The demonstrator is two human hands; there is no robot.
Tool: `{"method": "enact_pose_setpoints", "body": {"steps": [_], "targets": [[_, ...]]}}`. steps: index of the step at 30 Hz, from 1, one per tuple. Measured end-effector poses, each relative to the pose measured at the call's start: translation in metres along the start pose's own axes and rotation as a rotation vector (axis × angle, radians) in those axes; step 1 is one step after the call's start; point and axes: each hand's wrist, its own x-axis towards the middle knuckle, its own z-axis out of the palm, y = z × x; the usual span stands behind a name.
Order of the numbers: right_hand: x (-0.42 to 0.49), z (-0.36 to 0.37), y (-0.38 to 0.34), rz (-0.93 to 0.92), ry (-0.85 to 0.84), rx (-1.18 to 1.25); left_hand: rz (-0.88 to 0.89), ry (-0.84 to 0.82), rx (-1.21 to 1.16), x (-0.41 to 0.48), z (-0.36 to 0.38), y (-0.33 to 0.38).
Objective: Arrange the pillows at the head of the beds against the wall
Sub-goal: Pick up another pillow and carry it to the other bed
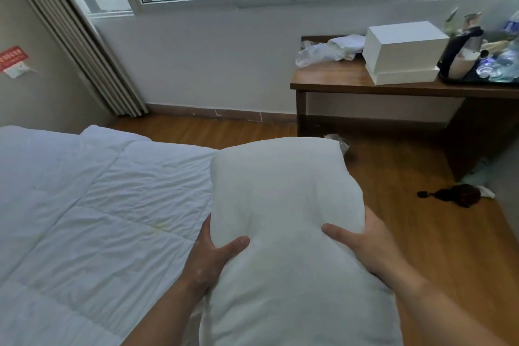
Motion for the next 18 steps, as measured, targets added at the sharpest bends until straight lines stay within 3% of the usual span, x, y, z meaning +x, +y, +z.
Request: {"method": "enact_pose_setpoints", "body": {"steps": [11,18], "targets": [[0.199,0.023,-0.055,-0.002,-0.048,-0.089,-0.022,0.053,-0.071,0.174,0.007,0.052],[0.321,0.057,-0.113,-0.004,-0.016,-0.11,0.009,-0.009,-0.1,0.319,-0.022,0.099]]}}
